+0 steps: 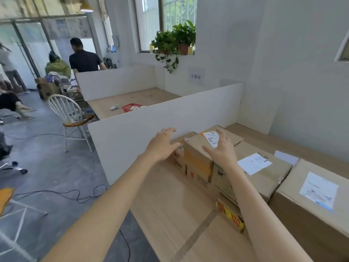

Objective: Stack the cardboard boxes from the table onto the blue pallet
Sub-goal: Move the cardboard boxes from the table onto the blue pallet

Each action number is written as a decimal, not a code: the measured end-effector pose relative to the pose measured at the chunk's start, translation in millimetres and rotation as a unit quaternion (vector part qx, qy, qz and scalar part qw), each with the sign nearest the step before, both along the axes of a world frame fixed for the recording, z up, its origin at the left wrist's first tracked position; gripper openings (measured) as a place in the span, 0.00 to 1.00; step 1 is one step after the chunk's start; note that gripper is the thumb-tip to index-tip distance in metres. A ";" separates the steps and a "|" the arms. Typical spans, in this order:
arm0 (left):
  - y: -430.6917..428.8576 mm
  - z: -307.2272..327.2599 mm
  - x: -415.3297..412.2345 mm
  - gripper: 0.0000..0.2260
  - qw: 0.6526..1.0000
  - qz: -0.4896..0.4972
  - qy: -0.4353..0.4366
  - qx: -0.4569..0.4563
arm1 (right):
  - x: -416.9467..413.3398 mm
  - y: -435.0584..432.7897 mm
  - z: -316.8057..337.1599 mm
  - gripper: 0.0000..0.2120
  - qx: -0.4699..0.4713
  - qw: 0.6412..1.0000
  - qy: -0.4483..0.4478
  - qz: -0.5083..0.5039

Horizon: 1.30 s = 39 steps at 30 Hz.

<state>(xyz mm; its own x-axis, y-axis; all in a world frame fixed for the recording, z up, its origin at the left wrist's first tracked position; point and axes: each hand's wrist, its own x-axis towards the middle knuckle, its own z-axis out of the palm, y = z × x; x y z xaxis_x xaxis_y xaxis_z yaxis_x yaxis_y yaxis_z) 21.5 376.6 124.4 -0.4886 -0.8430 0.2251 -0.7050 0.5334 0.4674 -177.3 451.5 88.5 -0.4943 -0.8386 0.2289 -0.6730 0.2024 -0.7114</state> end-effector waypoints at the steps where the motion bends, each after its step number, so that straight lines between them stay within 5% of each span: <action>1: -14.4 -2.1 -6.0 0.26 1.000 -0.009 -0.004 0.004 | -3.1 -11.0 -2.7 0.39 0.013 1.000 0.003 -0.013; 24: -236.6 -117.6 -132.2 0.58 0.921 -0.319 -0.189 0.120 | -27.7 -106.0 -81.1 0.49 0.217 0.954 0.026 -0.203; 39: -273.8 -161.3 -131.4 0.52 0.893 -0.401 -0.065 0.191 | -17.0 -122.8 -109.9 0.53 0.259 0.930 0.076 -0.249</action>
